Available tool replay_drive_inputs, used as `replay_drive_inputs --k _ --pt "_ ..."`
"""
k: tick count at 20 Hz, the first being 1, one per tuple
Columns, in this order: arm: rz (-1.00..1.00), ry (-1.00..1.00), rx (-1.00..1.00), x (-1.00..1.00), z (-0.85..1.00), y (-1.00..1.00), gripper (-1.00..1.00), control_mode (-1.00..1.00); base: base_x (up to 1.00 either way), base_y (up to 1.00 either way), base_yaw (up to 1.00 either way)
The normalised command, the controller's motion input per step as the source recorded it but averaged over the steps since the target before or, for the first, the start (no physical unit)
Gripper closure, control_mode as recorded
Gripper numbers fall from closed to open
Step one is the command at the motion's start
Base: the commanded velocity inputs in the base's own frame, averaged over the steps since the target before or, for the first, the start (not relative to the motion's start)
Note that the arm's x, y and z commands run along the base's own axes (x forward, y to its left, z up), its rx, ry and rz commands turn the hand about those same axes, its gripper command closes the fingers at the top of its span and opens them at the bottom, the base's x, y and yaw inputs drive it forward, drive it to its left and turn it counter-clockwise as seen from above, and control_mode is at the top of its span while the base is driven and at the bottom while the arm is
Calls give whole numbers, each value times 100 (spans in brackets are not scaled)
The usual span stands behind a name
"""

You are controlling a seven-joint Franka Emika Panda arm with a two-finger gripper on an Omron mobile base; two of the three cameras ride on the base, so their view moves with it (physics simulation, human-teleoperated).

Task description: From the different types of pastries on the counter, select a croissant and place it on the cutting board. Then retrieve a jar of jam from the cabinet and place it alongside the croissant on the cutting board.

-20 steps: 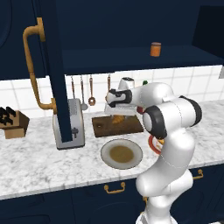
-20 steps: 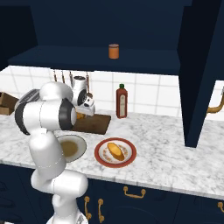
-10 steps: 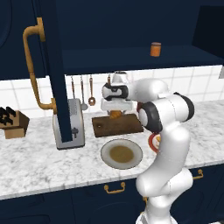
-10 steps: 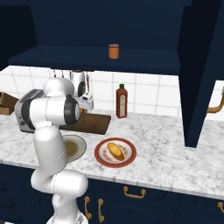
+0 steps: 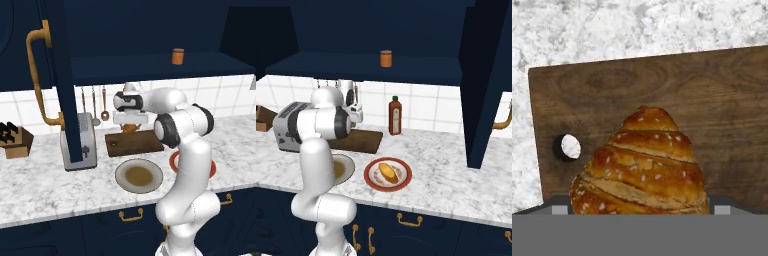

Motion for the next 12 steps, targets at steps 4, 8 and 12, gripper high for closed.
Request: replay_drive_inputs --k 4,8,12 --pt "0 2 0 0 -34 0 100 -100 0 0 0" --pt "0 6 0 0 -34 0 100 -100 0 0 0" --pt "0 0 0 1 -21 0 100 -100 0 0 0"
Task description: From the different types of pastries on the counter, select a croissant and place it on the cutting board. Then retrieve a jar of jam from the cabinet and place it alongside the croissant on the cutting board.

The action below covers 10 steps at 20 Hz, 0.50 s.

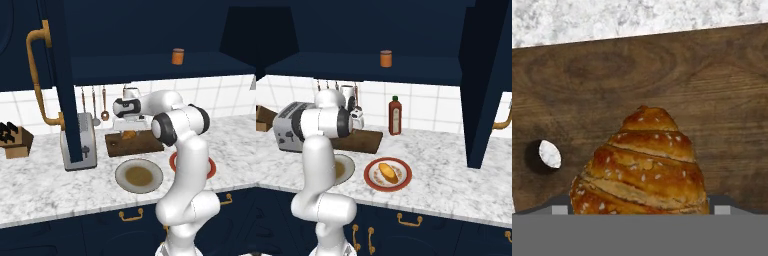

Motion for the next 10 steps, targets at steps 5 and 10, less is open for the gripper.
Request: replay_drive_inputs --k 5,10 --pt "0 1 0 28 -11 0 100 -100 0 0 0" --pt "0 1 0 30 -19 1 -100 -100 0 0 0"
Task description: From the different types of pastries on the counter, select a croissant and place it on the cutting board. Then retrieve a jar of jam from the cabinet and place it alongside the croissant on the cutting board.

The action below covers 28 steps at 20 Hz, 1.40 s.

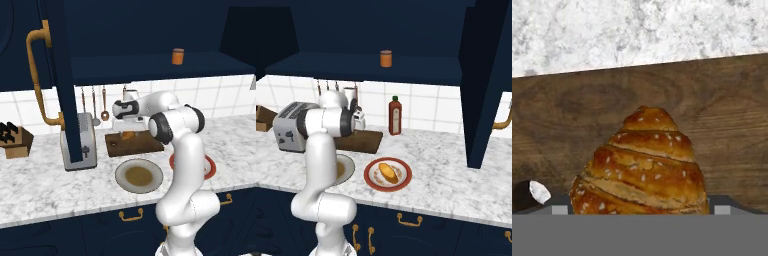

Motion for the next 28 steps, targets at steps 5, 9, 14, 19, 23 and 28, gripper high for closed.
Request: replay_drive_inputs --k 5,9,14,19,23,28 --pt "0 3 0 -3 -4 0 -100 -100 0 0 0" --pt "0 4 0 0 -9 0 -100 -100 0 0 0" --pt "1 4 0 0 -8 0 -100 -100 0 0 0" --pt "4 4 0 0 28 -7 -100 -100 0 0 0" --pt "2 0 0 -2 80 -20 -100 -100 0 0 0" --pt "0 0 0 -3 36 -10 -100 -100 0 0 0"
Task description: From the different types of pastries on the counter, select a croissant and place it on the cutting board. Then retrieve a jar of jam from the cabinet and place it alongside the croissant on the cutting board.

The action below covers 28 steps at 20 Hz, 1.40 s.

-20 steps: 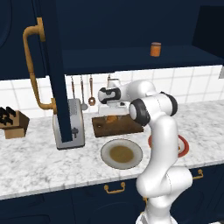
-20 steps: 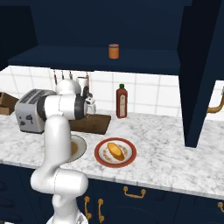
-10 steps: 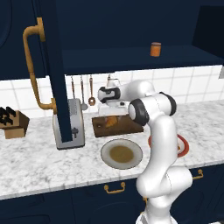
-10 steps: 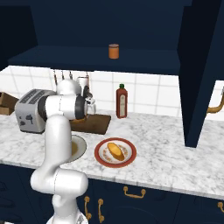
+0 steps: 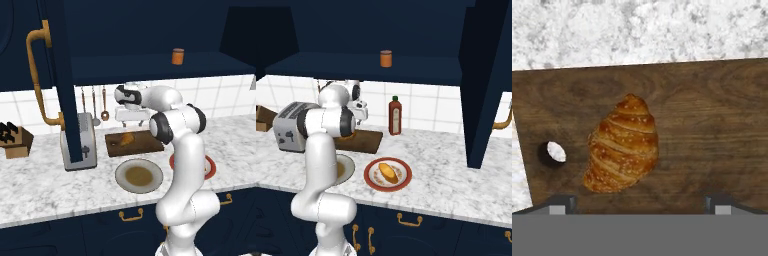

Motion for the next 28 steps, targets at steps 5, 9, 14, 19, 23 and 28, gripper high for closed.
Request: replay_drive_inputs --k 5,9,14,19,23,28 --pt "0 0 0 -52 -13 0 -100 -100 0 0 0" --pt "2 0 0 -100 -2 -19 -100 -100 0 0 0" --pt "0 0 0 -100 0 -35 -100 -100 0 0 0" --pt "0 -14 0 -100 0 -34 -100 -100 0 0 0" --pt "-2 -43 10 -100 0 -30 -100 -100 0 0 0" --pt "-2 -52 9 -100 22 -29 -100 -100 0 0 0"
